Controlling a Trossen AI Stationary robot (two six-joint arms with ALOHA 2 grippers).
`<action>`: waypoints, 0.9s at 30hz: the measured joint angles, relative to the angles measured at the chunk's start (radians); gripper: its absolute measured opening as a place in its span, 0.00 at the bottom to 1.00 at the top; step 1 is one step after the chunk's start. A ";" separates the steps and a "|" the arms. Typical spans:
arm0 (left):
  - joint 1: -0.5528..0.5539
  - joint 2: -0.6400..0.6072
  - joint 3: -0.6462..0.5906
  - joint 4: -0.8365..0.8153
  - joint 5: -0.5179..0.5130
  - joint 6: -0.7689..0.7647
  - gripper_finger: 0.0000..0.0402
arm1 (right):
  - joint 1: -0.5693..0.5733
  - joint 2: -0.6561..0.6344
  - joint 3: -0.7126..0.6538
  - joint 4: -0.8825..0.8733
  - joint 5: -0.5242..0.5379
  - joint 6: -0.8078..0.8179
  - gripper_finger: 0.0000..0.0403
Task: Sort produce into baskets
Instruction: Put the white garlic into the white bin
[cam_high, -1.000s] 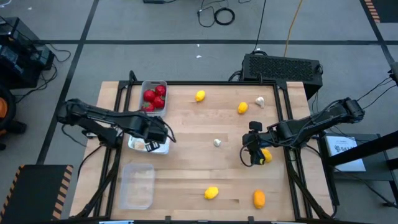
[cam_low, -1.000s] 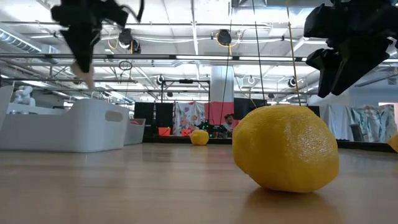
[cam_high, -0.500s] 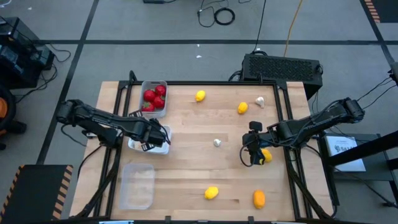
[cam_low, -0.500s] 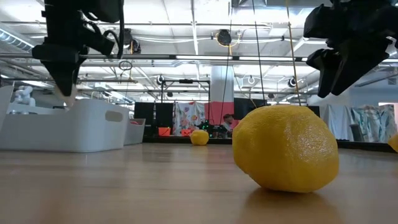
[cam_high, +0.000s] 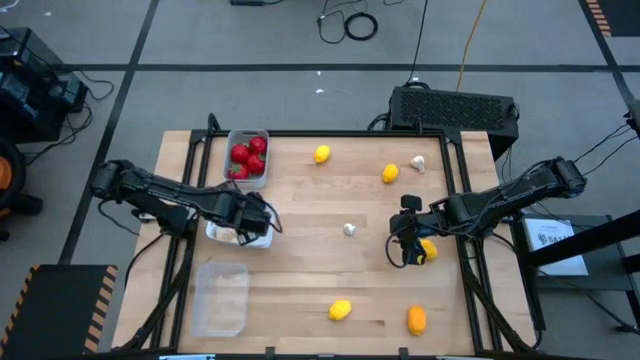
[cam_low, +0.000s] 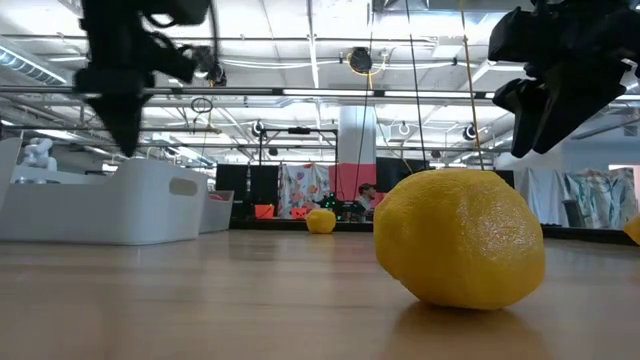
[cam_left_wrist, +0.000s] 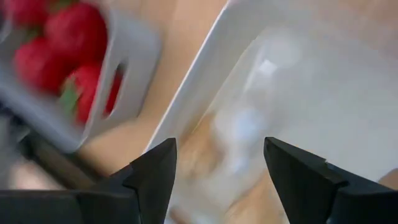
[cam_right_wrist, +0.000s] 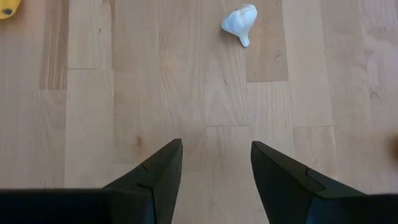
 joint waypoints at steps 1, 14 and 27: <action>0.000 0.000 0.000 0.053 0.003 0.019 0.62 | 0.000 0.000 0.000 0.000 0.000 -0.001 0.45; -0.050 0.052 0.003 1.197 0.004 0.514 0.62 | -0.079 0.000 0.005 -0.035 -0.002 0.084 0.45; -0.051 0.280 0.001 1.723 -0.011 0.769 0.62 | -0.574 0.007 0.085 -0.238 0.001 0.016 0.45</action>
